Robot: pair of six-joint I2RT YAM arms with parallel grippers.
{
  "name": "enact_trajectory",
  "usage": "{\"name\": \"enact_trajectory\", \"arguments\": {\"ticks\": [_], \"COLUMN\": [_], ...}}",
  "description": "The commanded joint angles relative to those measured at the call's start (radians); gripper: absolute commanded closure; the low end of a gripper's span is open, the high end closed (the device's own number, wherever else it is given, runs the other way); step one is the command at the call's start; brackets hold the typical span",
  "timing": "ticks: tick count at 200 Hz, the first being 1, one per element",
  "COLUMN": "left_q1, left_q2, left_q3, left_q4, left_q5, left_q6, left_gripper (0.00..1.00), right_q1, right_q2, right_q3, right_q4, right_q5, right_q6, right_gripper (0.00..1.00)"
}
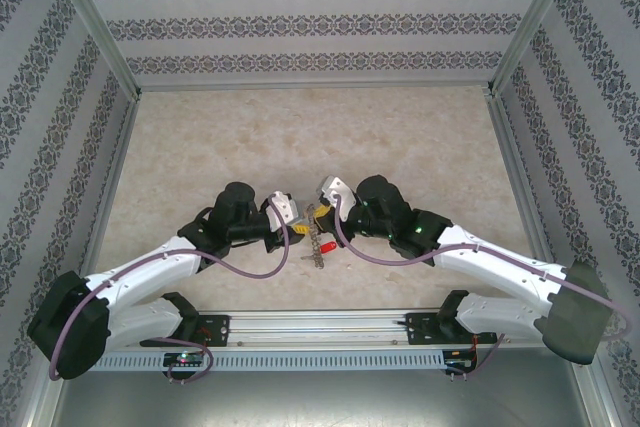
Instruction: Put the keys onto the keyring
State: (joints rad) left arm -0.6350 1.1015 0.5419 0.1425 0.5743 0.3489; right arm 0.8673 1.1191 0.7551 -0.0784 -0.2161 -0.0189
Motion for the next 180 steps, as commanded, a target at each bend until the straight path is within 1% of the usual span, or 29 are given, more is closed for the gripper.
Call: {"name": "enact_trajectory", "arguments": {"ticks": [1,42,84,104,151,180], "left_q1": [-0.005,-0.005,-0.005,-0.005,-0.005,-0.005], "left_q2": [-0.014,-0.038,-0.039,-0.027,-0.011,-0.003], "left_q3": [0.051,0.068,0.082,0.108,0.112,0.114], "left_q4": [-0.064,-0.054,-0.083,-0.129,-0.130,-0.143], "left_q5": [0.004,0.005,-0.028,-0.026,-0.016,-0.021], "left_q6": [-0.023,-0.056,-0.013,0.020,0.033,0.051], "left_gripper": [0.65,0.65,0.65,0.65,0.65,0.65], "right_q1": [-0.009,-0.010,-0.017,-0.027,-0.037,-0.037], "right_q2": [-0.014,-0.007,0.008,0.023,0.054,0.062], "right_q3": [0.027,0.025,0.040,0.059,0.092,0.100], "right_q4": [0.028,0.026,0.024,0.018,0.009,0.005], "right_q5": [-0.009,-0.030,-0.033,-0.053,-0.123,-0.121], "right_q6": [0.027,0.023,-0.016,-0.031,-0.033,-0.032], "right_gripper": [1.00,1.00,1.00,1.00,1.00,1.00]}}
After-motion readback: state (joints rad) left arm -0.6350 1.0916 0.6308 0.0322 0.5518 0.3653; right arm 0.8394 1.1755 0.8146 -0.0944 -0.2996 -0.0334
